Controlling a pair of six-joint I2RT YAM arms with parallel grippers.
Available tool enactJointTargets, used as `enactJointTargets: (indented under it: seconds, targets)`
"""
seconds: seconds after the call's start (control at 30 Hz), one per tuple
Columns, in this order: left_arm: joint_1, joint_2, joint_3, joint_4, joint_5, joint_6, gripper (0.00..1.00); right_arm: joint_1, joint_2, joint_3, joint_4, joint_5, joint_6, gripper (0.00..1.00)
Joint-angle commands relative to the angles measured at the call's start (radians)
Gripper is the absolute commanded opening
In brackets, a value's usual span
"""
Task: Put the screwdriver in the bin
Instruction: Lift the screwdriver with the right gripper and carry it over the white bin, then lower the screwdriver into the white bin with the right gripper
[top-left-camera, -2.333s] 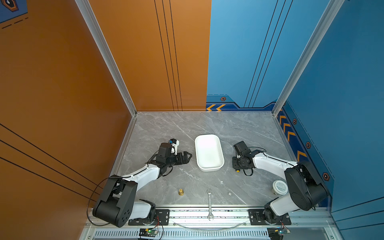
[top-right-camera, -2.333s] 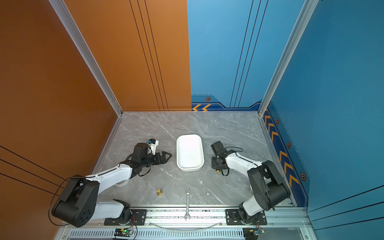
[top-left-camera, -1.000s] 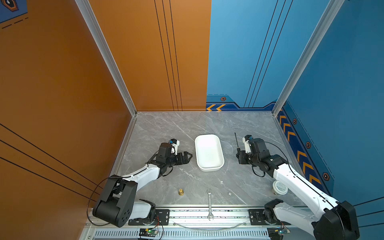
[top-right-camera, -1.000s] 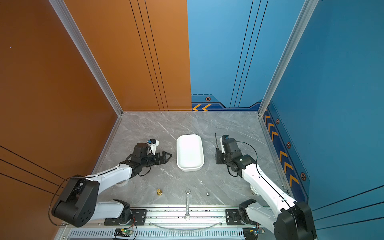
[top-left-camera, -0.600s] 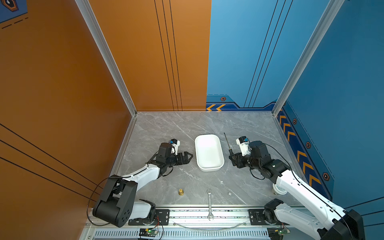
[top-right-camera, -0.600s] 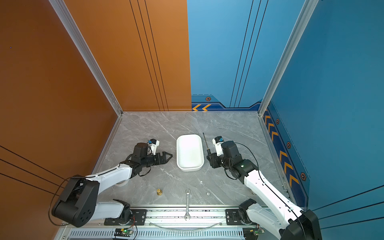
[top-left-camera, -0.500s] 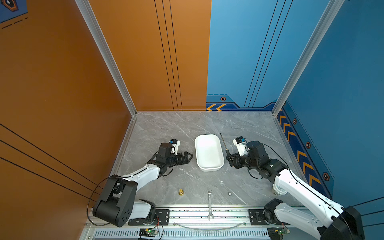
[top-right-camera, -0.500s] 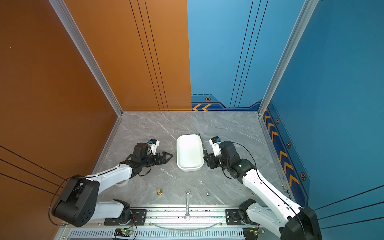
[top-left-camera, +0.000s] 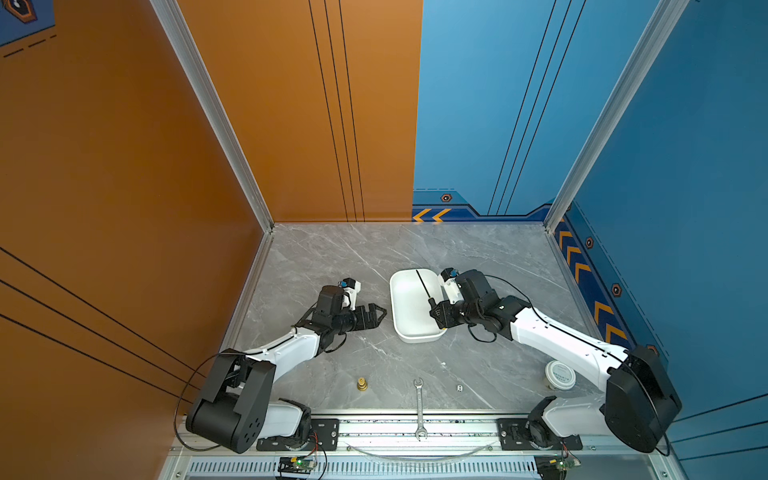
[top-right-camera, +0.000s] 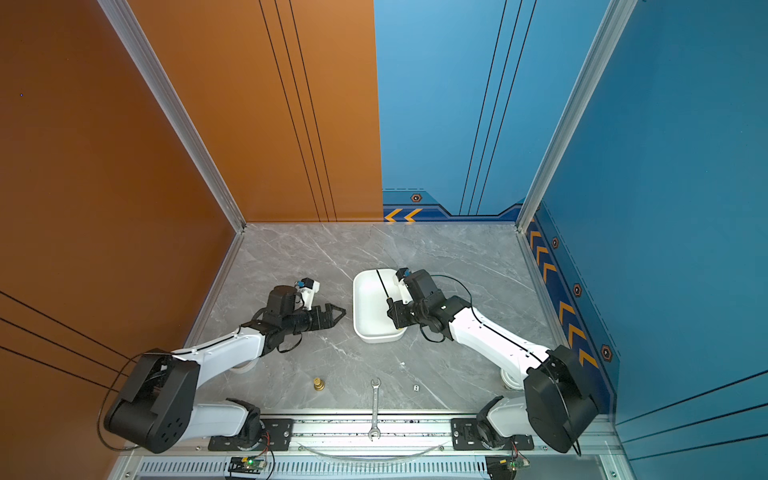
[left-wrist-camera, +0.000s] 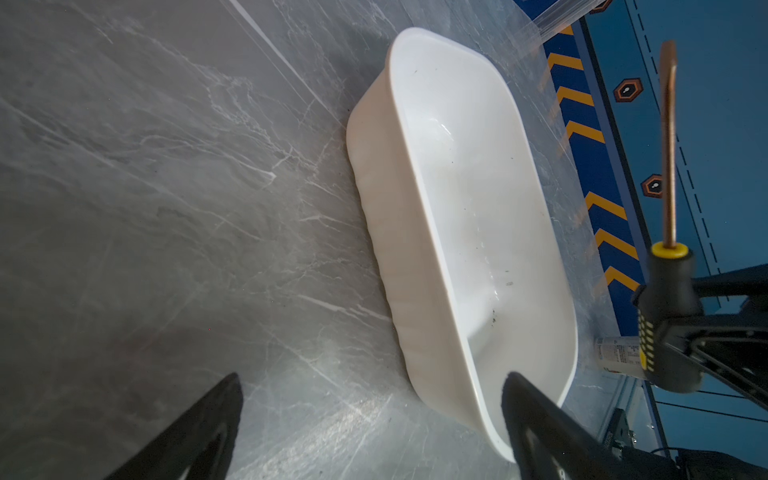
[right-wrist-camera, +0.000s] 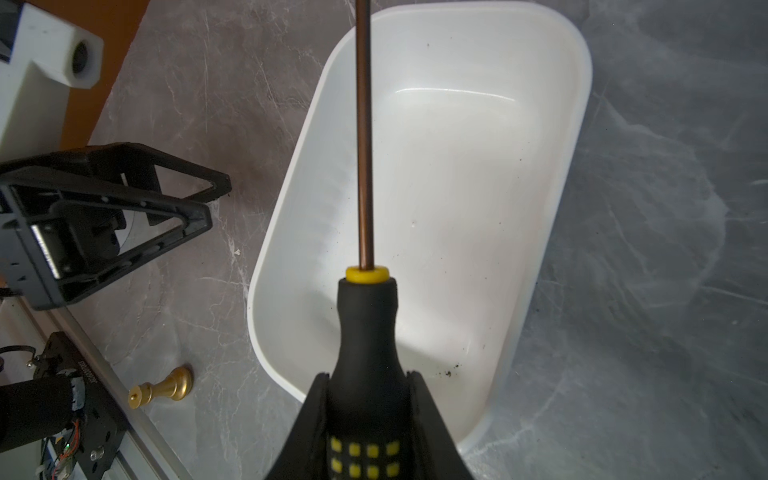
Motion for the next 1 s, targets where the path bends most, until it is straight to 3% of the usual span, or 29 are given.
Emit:
enactJointTargets:
  seconds: [0.0,0.37,0.97]
  targets:
    - [0.007,-0.002,0.016,0.006,0.026,-0.001,0.98,0.029,0.038,0.052,-0.056,0.111,0.06,0.0]
    - [0.014,-0.011,0.017,0.005,0.033,0.0,0.98,0.113,0.167,0.153,-0.138,0.248,0.177,0.0]
    - [0.026,-0.002,0.025,-0.005,0.041,0.013,0.98,0.154,0.334,0.297,-0.235,0.297,0.304,0.0]
